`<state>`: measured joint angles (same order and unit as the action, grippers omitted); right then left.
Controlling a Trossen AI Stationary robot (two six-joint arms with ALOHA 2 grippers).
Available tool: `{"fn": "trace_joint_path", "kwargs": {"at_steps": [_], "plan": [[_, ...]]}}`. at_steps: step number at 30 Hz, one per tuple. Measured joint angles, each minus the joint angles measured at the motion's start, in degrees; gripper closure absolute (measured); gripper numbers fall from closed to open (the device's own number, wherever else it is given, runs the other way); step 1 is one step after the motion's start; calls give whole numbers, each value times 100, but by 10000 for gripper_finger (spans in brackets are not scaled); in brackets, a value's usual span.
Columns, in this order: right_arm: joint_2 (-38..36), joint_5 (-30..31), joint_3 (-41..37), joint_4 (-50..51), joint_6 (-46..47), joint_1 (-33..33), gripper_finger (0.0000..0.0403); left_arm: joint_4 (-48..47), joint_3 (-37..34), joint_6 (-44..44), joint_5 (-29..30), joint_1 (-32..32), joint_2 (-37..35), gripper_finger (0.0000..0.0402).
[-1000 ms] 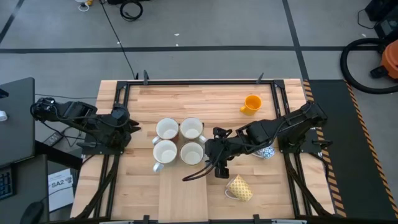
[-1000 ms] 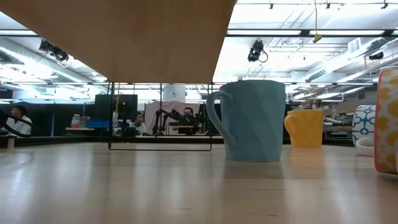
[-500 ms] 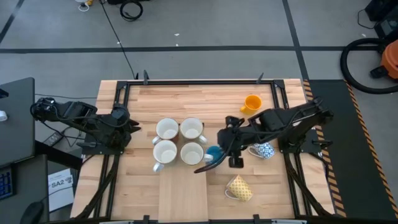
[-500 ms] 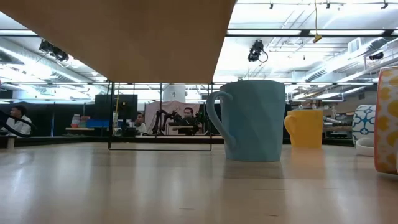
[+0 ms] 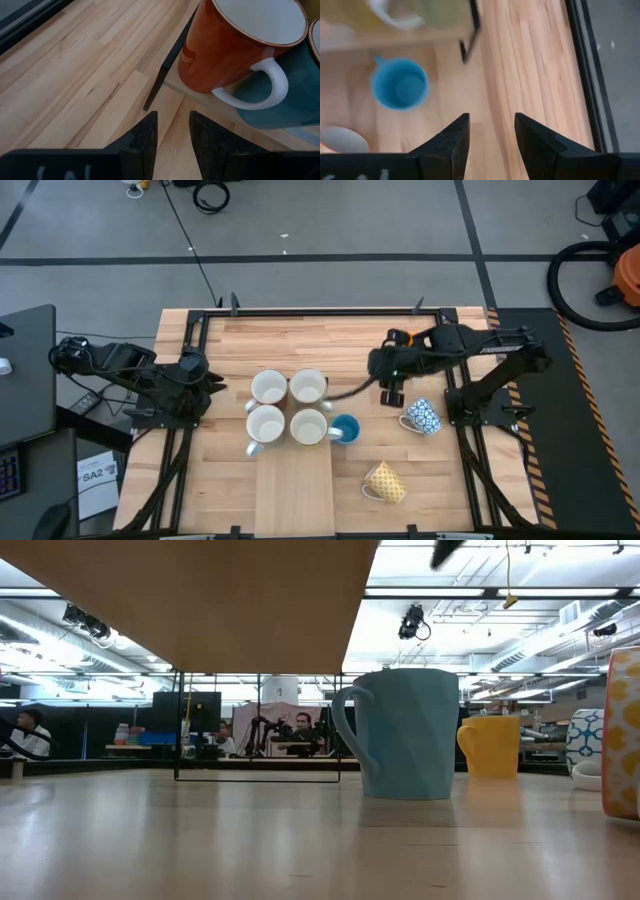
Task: Place coffee mugs
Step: Put the top yellow mug on the shelf aligned with the blue mug
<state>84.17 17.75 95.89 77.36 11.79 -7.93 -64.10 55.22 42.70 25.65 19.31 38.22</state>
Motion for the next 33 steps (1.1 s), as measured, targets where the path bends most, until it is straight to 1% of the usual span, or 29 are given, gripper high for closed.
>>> {"fn": "trace_joint_path", "kwargs": {"at_steps": [4, 10, 14, 16, 22, 28, 31, 33], "plan": [[-526, -115, -786, -155, -62, 553, 241, 0, 0, 0, 0, 2, 0, 283], [-1407, -137, -2012, -608, -409, 1357, 241, 0, 0, 0, 0, 0, 2, 283], [-1858, -155, -2716, -1030, -544, 1803, 241, 0, 0, 0, 0, 0, 0, 283], [-2017, -293, -3011, -1240, -560, 1993, 241, 0, 0, 0, 0, 1, 1, 283], [-2140, -976, -3606, -1818, -823, 2505, 241, 0, 0, 0, 0, 0, 2, 283], [-1992, -1215, -4105, -2658, -1643, 3055, 241, 0, 0, 0, 0, 0, 2, 283], [-1869, -1327, -4192, -2804, -1927, 3332, 241, 0, 0, 0, 2, 0, 2, 283], [-1790, -1323, -4198, -2802, -1949, 3498, 241, 0, 0, 1, 1, 1, 0, 283]]}}
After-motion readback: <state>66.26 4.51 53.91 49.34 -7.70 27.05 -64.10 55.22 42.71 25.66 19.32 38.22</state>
